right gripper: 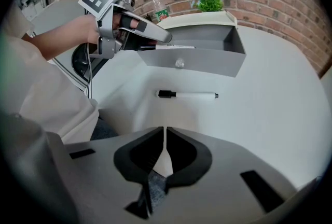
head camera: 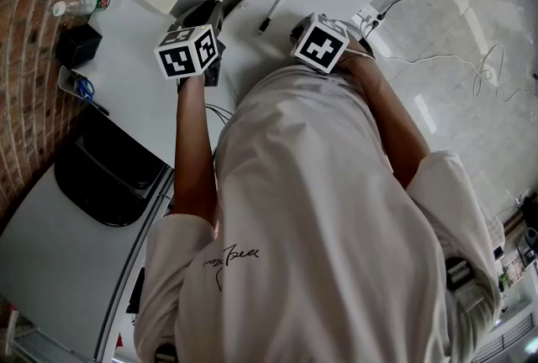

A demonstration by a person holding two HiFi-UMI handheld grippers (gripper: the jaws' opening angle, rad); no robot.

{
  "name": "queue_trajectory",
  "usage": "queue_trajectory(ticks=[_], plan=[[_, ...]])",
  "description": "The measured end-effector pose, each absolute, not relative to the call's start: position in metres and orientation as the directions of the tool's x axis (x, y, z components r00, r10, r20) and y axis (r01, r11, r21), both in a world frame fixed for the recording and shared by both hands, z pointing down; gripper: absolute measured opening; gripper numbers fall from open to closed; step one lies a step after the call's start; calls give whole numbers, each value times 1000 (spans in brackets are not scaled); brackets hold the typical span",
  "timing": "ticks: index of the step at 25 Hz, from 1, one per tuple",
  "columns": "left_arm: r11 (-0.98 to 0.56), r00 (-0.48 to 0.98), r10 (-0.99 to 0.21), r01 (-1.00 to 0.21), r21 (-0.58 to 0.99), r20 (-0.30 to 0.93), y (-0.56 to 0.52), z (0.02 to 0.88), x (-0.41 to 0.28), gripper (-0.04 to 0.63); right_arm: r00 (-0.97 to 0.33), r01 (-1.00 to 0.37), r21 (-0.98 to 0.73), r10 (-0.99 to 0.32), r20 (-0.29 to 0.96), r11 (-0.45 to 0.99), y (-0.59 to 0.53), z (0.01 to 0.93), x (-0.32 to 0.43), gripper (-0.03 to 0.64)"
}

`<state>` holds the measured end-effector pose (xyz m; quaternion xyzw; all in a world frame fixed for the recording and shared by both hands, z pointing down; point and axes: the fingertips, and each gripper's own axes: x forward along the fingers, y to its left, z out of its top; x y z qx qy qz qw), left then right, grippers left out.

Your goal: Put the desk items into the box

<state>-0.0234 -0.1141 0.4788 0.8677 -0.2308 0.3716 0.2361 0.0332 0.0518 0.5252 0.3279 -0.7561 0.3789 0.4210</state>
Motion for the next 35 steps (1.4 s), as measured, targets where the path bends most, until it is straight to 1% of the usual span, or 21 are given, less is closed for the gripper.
queue_trajectory(ticks=[5,10,20,28,31,35], plan=[[-772,646,-215,-572,278,733,-114,475,-24,81,-425,-819,-287,-188,886,498,51,525,33,40],[-774,646,-224,-573,270,729,-112,473,-27,81,-423,-824,-282,-202,883,491,49,522,35,40],[-749,658,-276,-604,272,700,-111,460,-44,81,-410,-827,-260,-218,886,498,49,520,33,40],[-747,683,-288,-599,289,672,-101,446,-50,80,-438,-866,-293,-332,835,405,38,506,43,40],[-765,698,-277,-576,288,660,-90,438,-47,80,-445,-868,-288,-374,814,405,34,495,43,40],[-782,722,-260,-547,299,642,-75,430,-44,80,-449,-866,-280,-399,799,415,31,487,40,40]])
